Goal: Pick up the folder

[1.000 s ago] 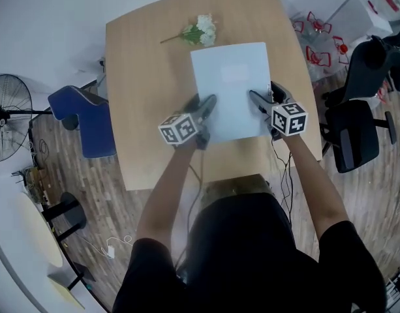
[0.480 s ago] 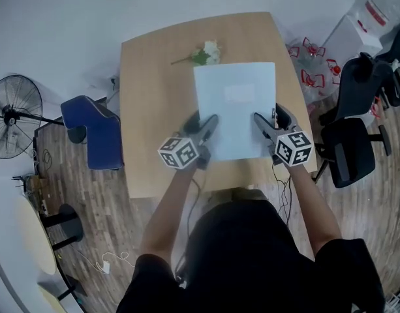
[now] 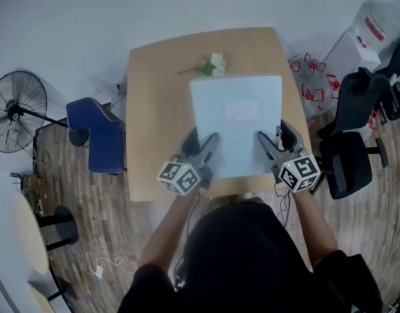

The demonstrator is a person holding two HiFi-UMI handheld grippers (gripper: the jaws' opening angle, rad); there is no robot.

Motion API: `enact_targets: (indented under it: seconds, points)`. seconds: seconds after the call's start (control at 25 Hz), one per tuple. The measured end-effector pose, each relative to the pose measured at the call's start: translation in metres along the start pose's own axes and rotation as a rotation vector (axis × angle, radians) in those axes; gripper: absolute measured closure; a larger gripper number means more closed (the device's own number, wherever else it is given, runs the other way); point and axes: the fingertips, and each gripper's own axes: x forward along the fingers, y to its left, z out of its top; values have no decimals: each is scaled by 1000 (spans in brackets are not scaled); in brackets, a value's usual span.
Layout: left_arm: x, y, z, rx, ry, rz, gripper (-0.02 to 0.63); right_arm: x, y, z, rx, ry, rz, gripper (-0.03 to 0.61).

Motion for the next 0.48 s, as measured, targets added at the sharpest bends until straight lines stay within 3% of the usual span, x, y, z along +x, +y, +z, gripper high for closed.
enact_targets:
  seconds: [0.24,0.48]
  points:
    - [-23,-17,19,12,-90,-29,296,-16,24,28,-61,-71,21,275]
    - [-43,-26,46,71,-126,-41,296,-16,48,45,-83,-102,35,275]
